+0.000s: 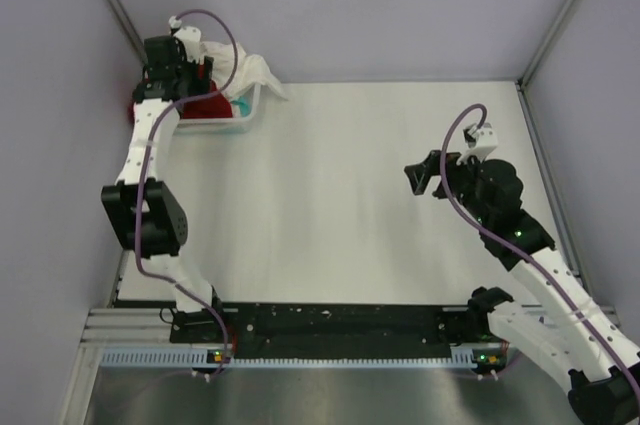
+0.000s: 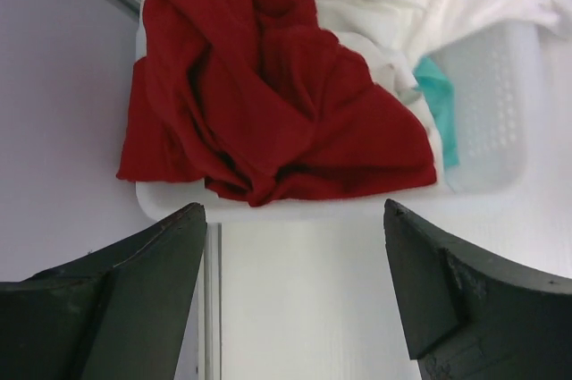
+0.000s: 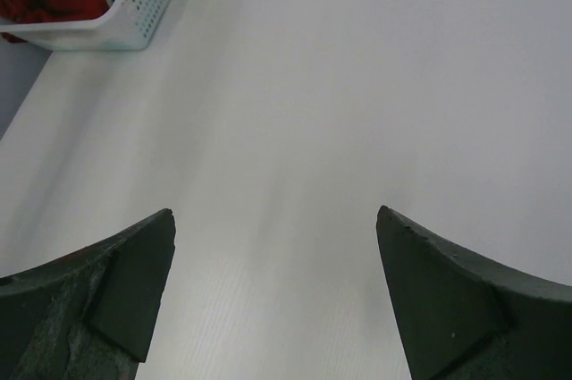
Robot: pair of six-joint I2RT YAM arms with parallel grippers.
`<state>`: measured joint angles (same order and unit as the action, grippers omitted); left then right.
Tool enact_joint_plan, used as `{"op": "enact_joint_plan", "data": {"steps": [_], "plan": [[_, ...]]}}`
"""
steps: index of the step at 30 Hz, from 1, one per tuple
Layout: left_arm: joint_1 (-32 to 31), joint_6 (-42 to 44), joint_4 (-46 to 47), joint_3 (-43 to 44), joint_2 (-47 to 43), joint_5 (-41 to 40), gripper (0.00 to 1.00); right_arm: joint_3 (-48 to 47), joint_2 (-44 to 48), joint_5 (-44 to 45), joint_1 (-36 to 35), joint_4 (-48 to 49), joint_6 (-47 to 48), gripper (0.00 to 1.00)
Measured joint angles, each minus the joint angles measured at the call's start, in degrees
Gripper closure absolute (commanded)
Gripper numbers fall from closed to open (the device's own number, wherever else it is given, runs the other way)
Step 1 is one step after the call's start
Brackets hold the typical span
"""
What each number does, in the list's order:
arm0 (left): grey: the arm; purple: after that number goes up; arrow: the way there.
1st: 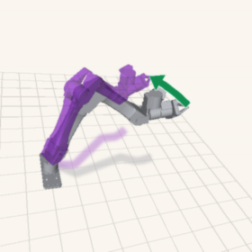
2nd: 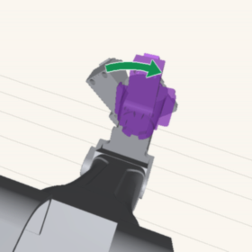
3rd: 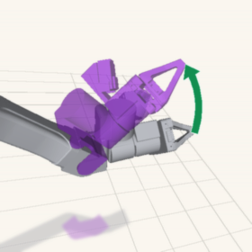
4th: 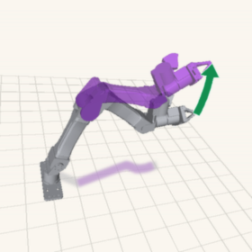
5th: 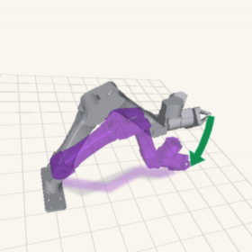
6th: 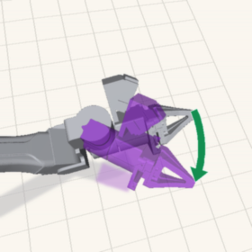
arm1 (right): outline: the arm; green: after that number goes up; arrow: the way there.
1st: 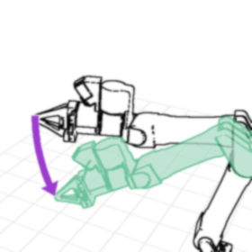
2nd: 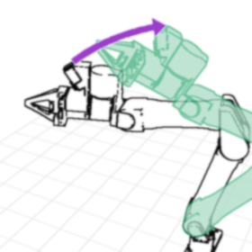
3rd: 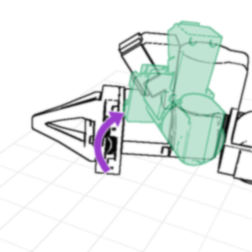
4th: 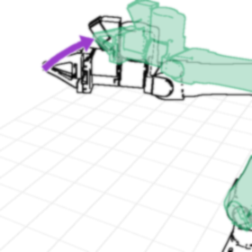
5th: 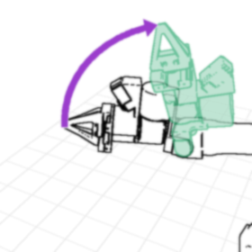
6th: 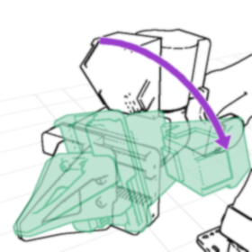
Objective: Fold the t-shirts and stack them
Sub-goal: Grab crumpled tshirt from bin with the left arm
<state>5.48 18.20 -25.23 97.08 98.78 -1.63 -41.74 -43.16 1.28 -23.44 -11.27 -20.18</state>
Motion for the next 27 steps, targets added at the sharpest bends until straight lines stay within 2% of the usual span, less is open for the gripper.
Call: {"op": "enact_joint_plan", "data": {"steps": [3, 6, 13, 15, 19, 22, 27], "plan": [[1.11, -2.25, -2.97, 12.74, 11.47, -1.55, 0.06, -0.02, 0.04, -0.90, 0.00, -1.73, -0.44, 0.08], [2.01, -3.65, -4.31, 20.13, 19.02, -2.54, 0.01, -0.07, 0.42, -1.05, 0.00, -3.32, -0.48, 0.08], [2.51, -4.68, -4.66, 29.40, 28.39, -4.68, 0.03, -2.60, 1.01, -0.92, 0.00, -6.29, 0.24, 0.08], [2.51, -5.03, -4.33, 31.01, 30.25, -5.90, 0.13, -2.62, 1.73, -0.52, 0.00, -6.51, 0.63, 0.08], [2.40, -5.79, -4.11, 31.52, 32.09, -7.02, 0.51, -2.64, 2.60, 0.20, 0.00, -7.21, 1.11, 0.09], [2.38, -6.47, -4.11, 31.52, 32.65, -7.08, 0.98, -2.64, 2.60, 0.33, 0.00, -7.78, 1.51, 0.08], [2.38, -7.21, -5.09, 31.52, 31.43, -7.63, 1.00, -2.64, 2.60, 0.20, 0.00, -8.52, 1.66, 0.08]]}}
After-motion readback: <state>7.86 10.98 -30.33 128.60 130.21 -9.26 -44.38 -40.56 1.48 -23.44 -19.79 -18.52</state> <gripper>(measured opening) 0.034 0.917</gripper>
